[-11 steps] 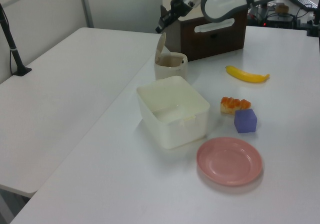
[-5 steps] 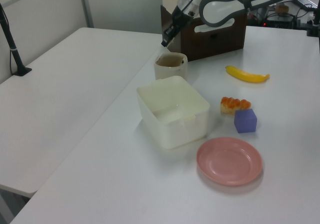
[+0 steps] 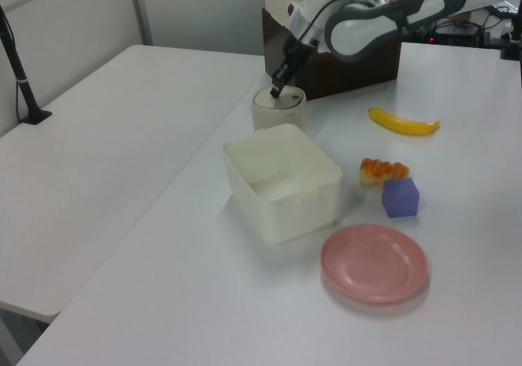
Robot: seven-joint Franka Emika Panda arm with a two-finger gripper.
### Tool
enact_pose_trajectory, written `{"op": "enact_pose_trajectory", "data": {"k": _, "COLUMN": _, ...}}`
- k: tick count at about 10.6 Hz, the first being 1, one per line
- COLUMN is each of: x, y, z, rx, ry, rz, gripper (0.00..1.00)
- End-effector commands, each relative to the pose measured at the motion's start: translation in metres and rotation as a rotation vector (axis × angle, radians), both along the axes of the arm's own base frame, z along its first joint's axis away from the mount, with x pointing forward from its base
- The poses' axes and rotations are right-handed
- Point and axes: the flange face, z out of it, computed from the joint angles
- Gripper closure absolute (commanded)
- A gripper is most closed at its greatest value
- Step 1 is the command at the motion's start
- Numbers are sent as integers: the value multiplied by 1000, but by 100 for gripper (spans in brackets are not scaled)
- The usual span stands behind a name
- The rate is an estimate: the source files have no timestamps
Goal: Close the trash can
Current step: 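Push the raised lid down onto the trash can with the gripper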
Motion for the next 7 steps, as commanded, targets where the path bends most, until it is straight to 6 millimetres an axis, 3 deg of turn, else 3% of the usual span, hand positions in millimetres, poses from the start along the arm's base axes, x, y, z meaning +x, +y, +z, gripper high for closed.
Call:
{"op": "enact_pose_trajectory", "data": {"k": 1, "x": -8, "y": 17, "z": -26, "rx": -45, "ry": 64, "rz": 48, "gripper": 100}}
{"op": "enact_pose_trajectory", "data": {"k": 4, "x": -8, "y": 13, "z": -14, "rx": -40, "ry": 47, "rz": 35, "gripper": 100}}
{"op": "enact_pose_trajectory", "data": {"k": 6, "x": -22, "y": 4, "z": 28, "rx": -37, "ry": 74, "rz": 16, "gripper": 100}}
{"op": "enact_pose_trajectory", "data": {"k": 7, "x": -35, "y": -4, "z": 54, "rx": -39, "ry": 113, "rz": 9, "gripper": 87}}
